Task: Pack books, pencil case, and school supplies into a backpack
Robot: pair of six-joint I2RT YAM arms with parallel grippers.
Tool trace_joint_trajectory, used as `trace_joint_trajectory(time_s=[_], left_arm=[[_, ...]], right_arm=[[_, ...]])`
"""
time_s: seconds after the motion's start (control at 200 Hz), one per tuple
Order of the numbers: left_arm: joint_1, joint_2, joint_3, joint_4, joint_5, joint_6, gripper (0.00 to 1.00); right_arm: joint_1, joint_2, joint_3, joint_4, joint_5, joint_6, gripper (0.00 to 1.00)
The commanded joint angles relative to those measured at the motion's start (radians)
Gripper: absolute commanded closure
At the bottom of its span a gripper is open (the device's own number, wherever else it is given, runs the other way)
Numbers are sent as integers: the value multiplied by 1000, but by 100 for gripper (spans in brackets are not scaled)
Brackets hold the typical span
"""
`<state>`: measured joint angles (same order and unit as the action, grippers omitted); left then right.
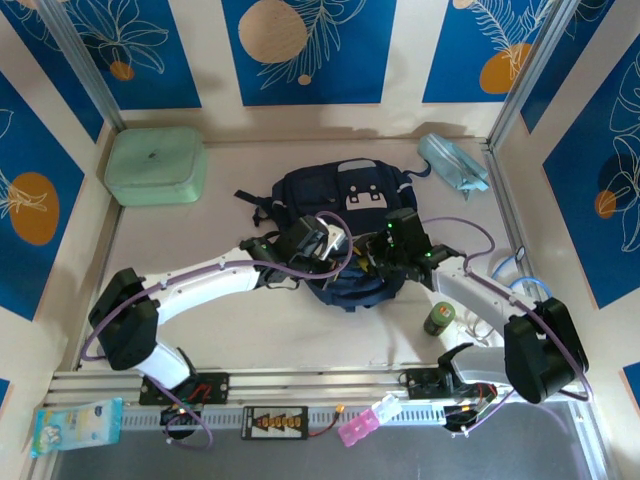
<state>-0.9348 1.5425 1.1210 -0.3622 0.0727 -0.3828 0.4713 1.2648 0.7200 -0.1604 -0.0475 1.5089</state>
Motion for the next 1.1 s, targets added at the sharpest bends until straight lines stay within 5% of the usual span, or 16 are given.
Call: trace_joint_trajectory(time_s=[0.0, 0.495, 1.095], left_arm=[[-5, 5, 27, -24, -54, 24, 100], [245, -86, -138, -70, -39, 120, 100], [500, 195, 108, 41, 47, 387, 100]], right_arm=[[2, -8, 45, -31, 55, -19, 80], [-75, -92, 79, -119, -31, -147, 92], [-93, -29, 121, -92, -169, -224, 93]])
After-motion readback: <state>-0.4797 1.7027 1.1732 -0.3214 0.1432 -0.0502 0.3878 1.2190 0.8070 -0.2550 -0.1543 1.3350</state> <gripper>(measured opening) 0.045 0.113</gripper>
